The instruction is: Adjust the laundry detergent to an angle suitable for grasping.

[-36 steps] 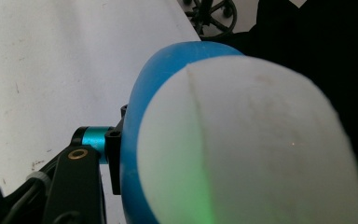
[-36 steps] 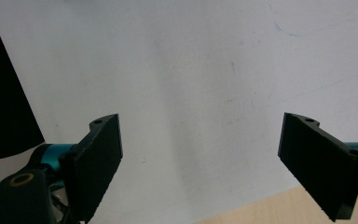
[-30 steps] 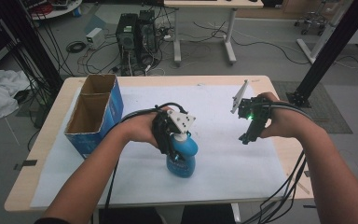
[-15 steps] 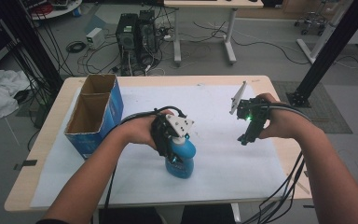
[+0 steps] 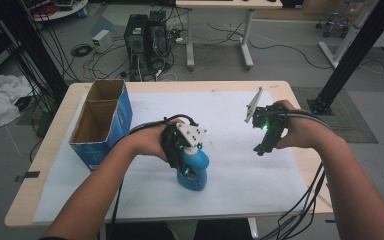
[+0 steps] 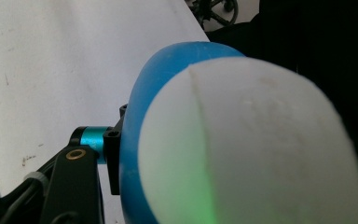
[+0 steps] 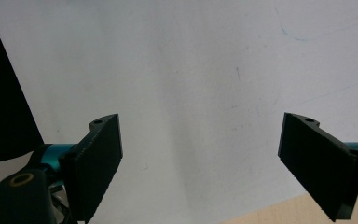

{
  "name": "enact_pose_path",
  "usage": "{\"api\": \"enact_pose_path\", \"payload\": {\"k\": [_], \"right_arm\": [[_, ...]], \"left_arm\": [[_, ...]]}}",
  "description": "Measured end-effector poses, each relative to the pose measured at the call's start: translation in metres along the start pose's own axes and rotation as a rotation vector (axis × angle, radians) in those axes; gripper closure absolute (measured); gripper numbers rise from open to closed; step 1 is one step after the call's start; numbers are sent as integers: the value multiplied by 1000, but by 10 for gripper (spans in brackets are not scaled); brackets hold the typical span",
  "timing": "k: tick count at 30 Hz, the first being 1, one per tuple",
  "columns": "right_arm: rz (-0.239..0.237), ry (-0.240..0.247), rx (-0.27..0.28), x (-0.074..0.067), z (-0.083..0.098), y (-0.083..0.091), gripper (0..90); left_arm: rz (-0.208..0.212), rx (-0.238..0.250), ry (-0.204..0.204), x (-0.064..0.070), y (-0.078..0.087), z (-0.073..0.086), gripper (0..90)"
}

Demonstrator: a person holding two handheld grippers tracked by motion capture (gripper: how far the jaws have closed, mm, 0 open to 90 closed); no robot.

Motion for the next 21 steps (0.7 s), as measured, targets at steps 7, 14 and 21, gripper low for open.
{"api": "enact_pose_path", "payload": {"k": [7,14,21], "right_arm": [[2,-4,-5,-2,0,0,128],[0,-1,0,-2,0,1,128],[0,1,3,-2,-1,1,128]], "left_arm": [[-7,9,17,2,0,-3,341],[-30,24,23,2,5,-4,329],[-51,20,41,4,10,-3,312]]}}
Point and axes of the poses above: each handheld gripper's, and its own axes: y roughly backward along the jaws, z roughly out of its underside, x roughly to its right, the point moved 3 cm from there along -y, roughly forward along the jaws, and after that the axes turned 15 degrees about -y, right-handed, at the moved point
